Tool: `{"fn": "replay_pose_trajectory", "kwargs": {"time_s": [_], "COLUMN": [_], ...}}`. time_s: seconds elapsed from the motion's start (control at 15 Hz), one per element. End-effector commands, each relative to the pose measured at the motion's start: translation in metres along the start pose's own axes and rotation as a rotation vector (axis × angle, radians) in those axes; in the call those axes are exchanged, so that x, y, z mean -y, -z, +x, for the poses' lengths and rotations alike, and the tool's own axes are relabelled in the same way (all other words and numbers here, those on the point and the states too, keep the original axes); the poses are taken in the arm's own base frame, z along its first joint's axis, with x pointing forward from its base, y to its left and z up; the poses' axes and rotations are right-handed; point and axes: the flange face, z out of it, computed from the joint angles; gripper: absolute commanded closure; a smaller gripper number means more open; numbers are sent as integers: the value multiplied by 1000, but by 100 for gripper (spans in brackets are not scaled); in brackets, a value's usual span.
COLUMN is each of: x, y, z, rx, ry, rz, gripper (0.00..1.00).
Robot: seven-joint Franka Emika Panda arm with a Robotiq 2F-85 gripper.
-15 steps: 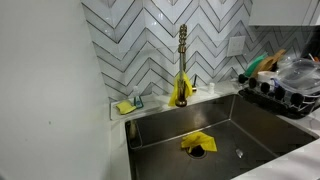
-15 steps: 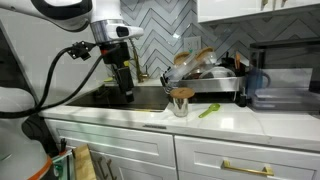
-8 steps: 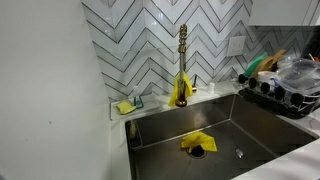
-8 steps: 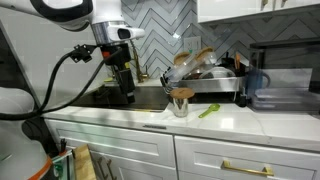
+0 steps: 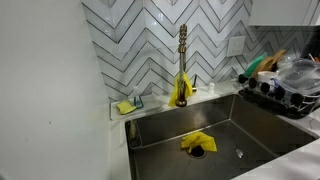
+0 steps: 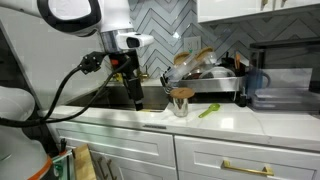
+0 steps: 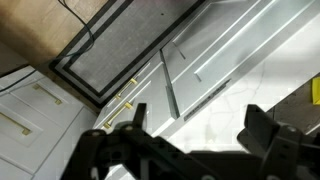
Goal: Remove the coaster from on top of the silver cup, put it on the counter and then put the silver cup on the coaster
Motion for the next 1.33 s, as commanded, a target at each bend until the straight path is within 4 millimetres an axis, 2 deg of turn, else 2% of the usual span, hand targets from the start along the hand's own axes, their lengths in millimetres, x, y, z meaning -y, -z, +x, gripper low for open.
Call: {"fn": "replay_pose_trajectory", "kwargs": {"time_s": [0.0,0.2,0.53,0.87,1.27], "x": [0,0,-56,-88,-107], "y": [1,1,-25,-37,-8], "z": [0,0,21,40,79], "rx": [1,1,36,62,-44], "ry": [0,0,-145,-134,-3], "rz": [0,0,19,154,225], "gripper": [0,0,0,0,0]}}
